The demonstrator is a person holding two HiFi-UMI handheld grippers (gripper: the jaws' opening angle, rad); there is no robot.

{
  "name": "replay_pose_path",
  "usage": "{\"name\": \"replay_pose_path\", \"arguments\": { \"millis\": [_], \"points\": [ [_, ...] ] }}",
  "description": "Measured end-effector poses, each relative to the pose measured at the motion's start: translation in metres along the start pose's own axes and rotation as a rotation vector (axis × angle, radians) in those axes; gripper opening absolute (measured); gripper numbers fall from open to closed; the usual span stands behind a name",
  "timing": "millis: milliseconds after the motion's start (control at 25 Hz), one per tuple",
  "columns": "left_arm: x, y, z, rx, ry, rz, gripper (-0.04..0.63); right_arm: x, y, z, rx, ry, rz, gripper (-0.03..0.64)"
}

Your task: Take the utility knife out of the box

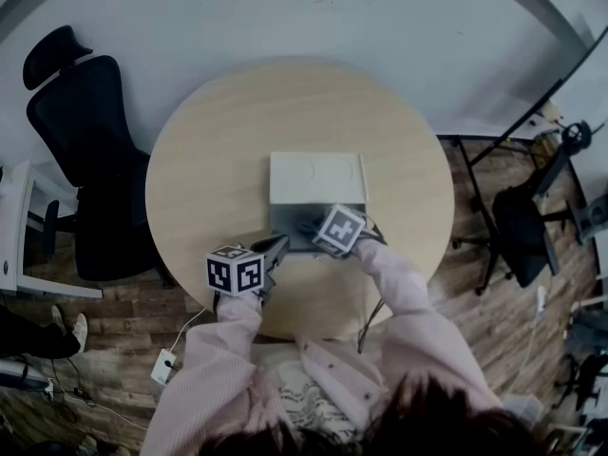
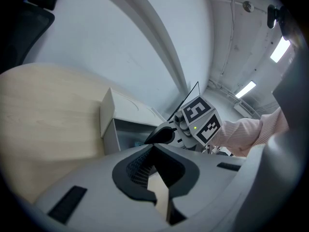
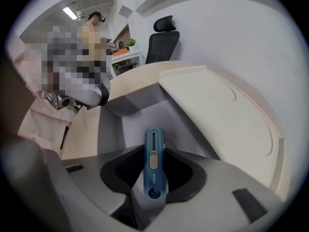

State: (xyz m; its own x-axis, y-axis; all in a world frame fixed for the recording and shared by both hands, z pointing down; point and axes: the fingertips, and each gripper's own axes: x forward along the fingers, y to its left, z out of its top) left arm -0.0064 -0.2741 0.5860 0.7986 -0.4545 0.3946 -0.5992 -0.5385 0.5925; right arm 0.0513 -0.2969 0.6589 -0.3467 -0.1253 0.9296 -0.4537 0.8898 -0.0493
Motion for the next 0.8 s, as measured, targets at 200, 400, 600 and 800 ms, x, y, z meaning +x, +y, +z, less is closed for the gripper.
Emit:
{"name": "replay_pose_path", "arguments": {
  "millis": [200,400,600,800],
  "points": [
    [-0.003,0.001,0.002,0.011,-0.010,0.016,0.009,-0.009,0.004,0.012,-0.002,-0.065,0.007,0.141],
    [-0.005,-0.003,0.006,0.030,-0.039,0.016,0.009,-0.016,-0.003,0.019,0.015,-0.132,-0.022,0.141],
    [-0.008,-0.003,0.010,0.066,-0.062,0.041,0.009,-0.026,-0.005,0.024,0.065,-0.214,-0.024,0.143],
    [-0.011,-0.006,0.015,0.089,-0.088,0.049,0.009,-0.038,-0.003,0.029,0.124,-0.301,-0.026,0.143]
  ]
}}
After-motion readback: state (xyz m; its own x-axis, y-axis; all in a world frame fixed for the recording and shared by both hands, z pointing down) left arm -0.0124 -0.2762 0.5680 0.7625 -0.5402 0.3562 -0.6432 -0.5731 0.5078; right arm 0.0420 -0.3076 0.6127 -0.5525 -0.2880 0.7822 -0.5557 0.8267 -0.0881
